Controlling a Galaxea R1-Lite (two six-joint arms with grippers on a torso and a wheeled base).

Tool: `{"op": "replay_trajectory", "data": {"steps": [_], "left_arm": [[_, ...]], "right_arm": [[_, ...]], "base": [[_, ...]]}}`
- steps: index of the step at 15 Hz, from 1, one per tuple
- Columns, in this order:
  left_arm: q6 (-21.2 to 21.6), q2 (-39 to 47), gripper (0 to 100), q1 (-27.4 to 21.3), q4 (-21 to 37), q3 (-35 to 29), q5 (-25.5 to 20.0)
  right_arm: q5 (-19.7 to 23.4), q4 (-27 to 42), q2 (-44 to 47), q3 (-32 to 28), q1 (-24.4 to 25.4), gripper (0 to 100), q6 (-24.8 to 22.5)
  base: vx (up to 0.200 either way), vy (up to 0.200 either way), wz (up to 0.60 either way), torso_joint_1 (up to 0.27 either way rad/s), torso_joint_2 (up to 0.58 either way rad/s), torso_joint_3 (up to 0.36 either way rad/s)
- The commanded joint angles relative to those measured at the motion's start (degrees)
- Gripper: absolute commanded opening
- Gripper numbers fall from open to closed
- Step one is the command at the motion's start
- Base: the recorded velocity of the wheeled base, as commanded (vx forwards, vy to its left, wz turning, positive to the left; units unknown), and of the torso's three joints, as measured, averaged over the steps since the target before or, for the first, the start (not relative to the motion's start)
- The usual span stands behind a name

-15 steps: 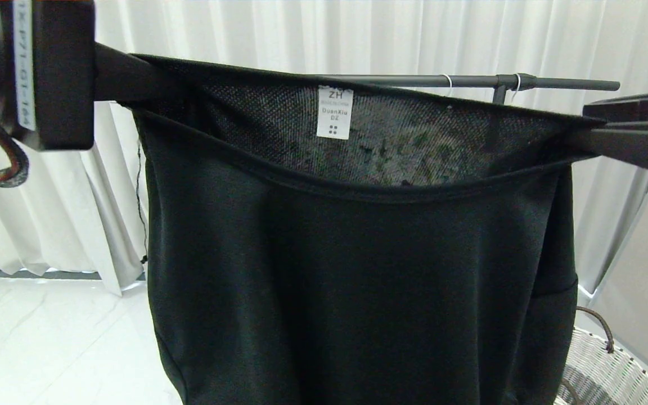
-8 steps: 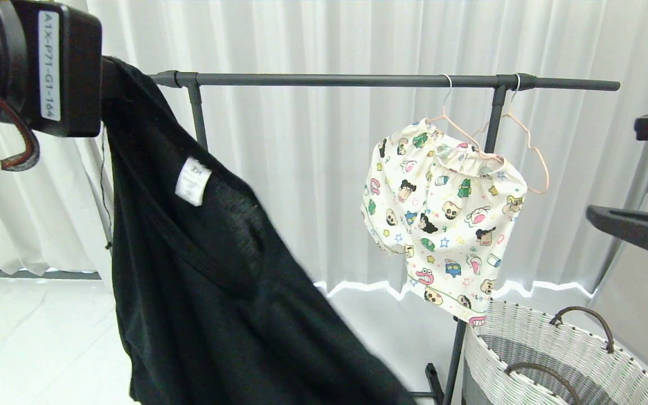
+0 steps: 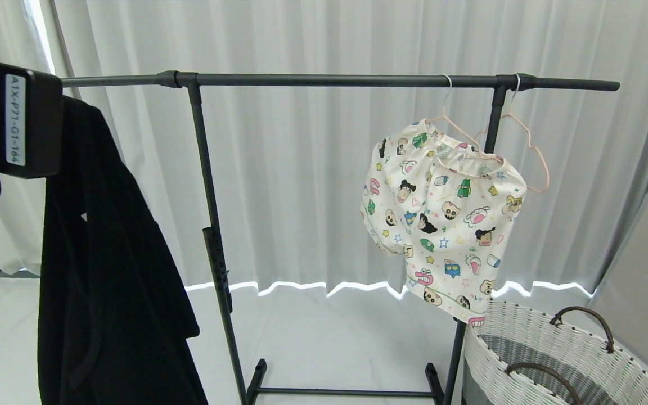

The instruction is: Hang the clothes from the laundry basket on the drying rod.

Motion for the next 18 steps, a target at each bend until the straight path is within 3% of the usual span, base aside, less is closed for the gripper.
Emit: {"op": "replay_trajectory", "data": {"steps": [1,4,13,18], "left_arm": [[-0.11,-1.34,0,9.70,0.00,0.55,0.05],[-0.11,-2.74,0,16.03,0.00,0.81,-0.04],[-0.02,-4.15,0,16.29,0.00,4.33,0.40],[2.35,-5.03,0,16.29,0.00,4.95,0.49]], "right_arm": [[4.27,1.33,0.46,2.05,-15.34,100,-1.62],[4.36,-1.04,0.72,6.00,-18.86,100,-1.79],[4.71,-7.19,0.90,8.73,-21.15,100,-4.34],[5.85,-7.19,1.69,8.90,-21.15,100,-2.06]], "base": [[0.000,0.000,0.00,0.000,0.00,0.000],[0.000,0.000,0.00,0.000,0.00,0.000],[0.000,0.000,0.00,0.000,0.00,0.000],[0.000,0.000,0.00,0.113,-0.36,-0.245]]}}
